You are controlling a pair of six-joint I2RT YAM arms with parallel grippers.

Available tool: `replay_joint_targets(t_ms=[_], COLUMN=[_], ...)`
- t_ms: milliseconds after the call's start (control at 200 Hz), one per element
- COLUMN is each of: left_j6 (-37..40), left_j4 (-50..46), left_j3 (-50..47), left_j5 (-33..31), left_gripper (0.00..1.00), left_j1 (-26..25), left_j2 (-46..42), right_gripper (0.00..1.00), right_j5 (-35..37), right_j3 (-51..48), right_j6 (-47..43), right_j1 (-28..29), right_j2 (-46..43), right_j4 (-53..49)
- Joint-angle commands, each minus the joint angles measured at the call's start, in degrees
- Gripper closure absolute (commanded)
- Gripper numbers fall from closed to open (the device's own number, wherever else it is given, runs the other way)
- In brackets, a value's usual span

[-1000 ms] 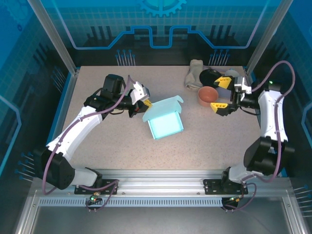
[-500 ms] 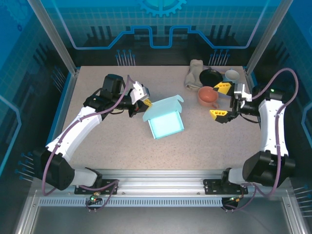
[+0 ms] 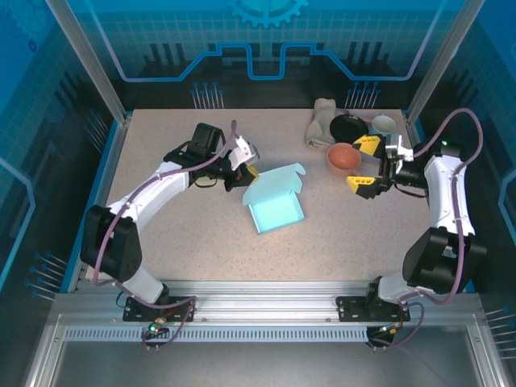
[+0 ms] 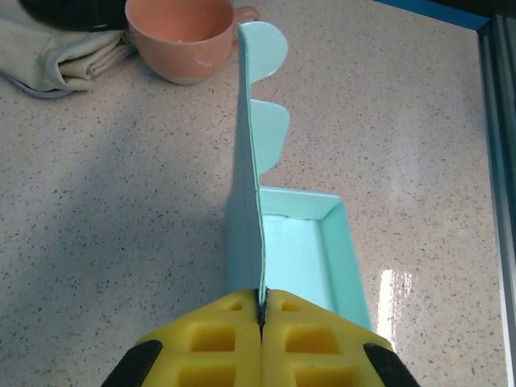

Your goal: Fold the paper box

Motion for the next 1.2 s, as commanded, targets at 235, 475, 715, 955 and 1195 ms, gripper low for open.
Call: replay_joint_targets(t_ms=[235,475,715,955,1195], left_j6=[-1.7,-1.5,-2.9,-8.2,-12.6], left_j4=[0.5,1.8,5.4,14.5,21.1], left_j3=[6.3,6.0,3.4,-3.2,-8.0], left_j5=[-2.5,-4.4,-4.7,-4.0,-6.6], left_gripper=[0.96,0.78,0.61,0.52,0.40], left_j1=[-0.6,-0.7,-0.8,-0.7,-0.8], left_j2=[10.1,11.2,7.3,-2.9,-10.3], right_gripper=[0.00,0.00,0.00,0.00,0.00], right_j5=[-11.5,-11.5,-11.4,-11.5,-11.5], right_j3=[-0.1,-0.5,-0.7,1.7,3.0], right_j6=[0.9,-0.5,-1.0,2.2,10.6], right_j1=[0.4,1.1,1.0,-1.5,-0.2], right_j2=[-5.2,-3.8,-2.6,-1.4,-22.4], right_j4=[-9.4,-9.4,-9.5,-9.5,-9.3])
